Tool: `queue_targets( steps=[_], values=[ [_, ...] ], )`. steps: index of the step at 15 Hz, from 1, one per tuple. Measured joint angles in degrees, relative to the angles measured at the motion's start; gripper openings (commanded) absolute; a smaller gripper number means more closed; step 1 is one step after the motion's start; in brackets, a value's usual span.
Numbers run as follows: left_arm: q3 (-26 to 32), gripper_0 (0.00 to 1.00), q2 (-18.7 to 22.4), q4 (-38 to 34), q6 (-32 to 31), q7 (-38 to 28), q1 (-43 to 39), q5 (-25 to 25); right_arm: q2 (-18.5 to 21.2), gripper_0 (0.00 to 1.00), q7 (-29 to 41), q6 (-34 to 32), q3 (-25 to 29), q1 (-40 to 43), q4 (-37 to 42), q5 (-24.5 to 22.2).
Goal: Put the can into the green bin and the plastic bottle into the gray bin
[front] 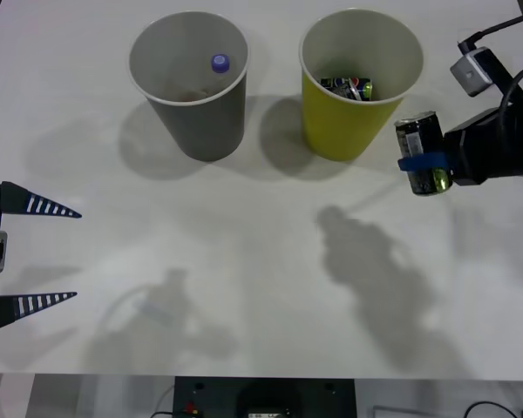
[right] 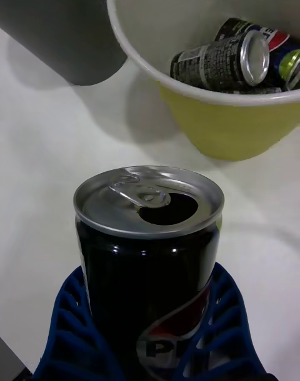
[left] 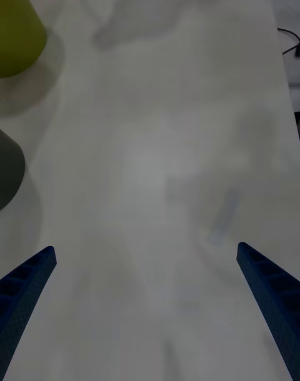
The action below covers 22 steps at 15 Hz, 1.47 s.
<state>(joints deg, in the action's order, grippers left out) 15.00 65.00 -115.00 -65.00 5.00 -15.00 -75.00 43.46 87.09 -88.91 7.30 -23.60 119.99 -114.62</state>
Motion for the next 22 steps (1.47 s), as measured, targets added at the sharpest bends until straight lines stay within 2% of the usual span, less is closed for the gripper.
queue_targets(
  steps=[2,8,16,22],
  values=[
    [0.0,1.0,0.0,0.0,0.0,0.0,0.0,0.0,-0.5,0.0,0.0,-1.1,0.0,-4.1,-0.5,-1.9],
    [0.0,1.0,0.0,0.0,0.0,0.0,0.0,0.0,-0.2,0.0,0.0,-1.1,-1.4,-14.3,-5.9,-3.2],
    [0.0,1.0,0.0,0.0,0.0,0.0,0.0,0.0,0.4,0.0,0.0,-1.1,-13.8,-31.9,-21.5,-9.9],
    [0.0,1.0,0.0,0.0,0.0,0.0,0.0,0.0,-4.0,0.0,-4.1,-1.1,-23.0,-44.3,-40.3,-14.4]
  ],
)
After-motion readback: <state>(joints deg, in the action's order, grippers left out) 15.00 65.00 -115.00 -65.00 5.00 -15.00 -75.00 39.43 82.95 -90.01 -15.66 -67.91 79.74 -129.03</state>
